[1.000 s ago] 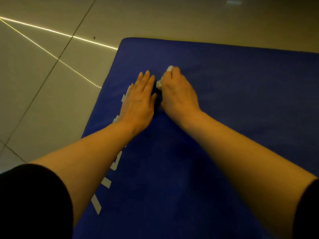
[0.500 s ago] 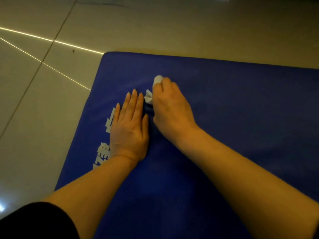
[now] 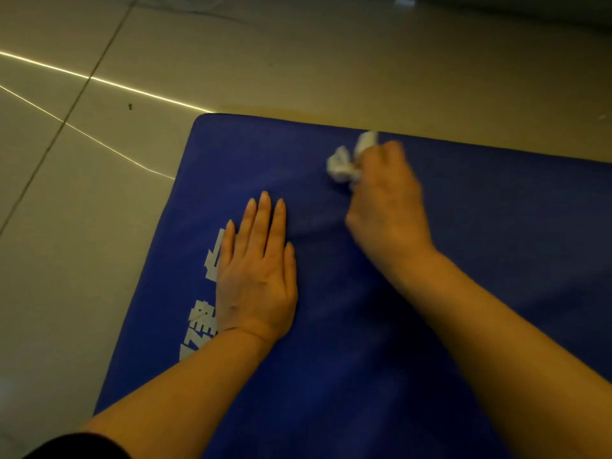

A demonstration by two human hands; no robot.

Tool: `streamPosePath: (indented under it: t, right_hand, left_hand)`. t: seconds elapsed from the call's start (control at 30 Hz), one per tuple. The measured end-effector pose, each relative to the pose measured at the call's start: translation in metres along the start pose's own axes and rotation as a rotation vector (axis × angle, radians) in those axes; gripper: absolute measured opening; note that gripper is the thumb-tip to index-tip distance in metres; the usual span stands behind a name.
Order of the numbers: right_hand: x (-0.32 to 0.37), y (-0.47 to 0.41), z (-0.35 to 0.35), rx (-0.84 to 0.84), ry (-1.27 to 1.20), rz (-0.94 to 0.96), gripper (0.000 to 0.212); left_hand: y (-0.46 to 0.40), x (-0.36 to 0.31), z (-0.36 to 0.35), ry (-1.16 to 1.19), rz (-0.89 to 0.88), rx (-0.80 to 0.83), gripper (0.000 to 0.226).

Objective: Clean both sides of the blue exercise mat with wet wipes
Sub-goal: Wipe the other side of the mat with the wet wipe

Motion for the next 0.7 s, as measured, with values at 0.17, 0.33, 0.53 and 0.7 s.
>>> streamPosePath:
  t: [0.17,0.33,0.53,0.7]
  right_hand:
    - [-0.002,-0.024,-0.002,-0.103,-0.011,-0.12,0.021]
    - [0.034,-0.021,-0.027,-0.048,-0.037,0.051,0.018]
    - [-0.012,-0.027,0.008,-0.121,0.102,-0.139,0.023]
    - [0.027,-0.049,-0.021,-0.004,0.017,0.025,0.015]
  left_hand:
    - [0.001,0.0,-0.003,-0.019,-0.006,0.01,0.054]
    - [0.001,-0.001,-0.002,-0.03,-0.029,-0.005,0.052]
    - [0.002,-0.003,-0.003,-0.044,-0.047,-0.011,0.05]
    - [0.001,-0.002,-0.002,-0.036,-0.05,-0.011,0.05]
Point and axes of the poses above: each hand's wrist, its own y-axis away from the middle knuckle, its own z-axis out of the back of the hand, x = y × z, the point moved 10 cm from there along -y, towards the middle knuckle, and after that the axes turned 8 degrees about -y, right-handed, at the moved point
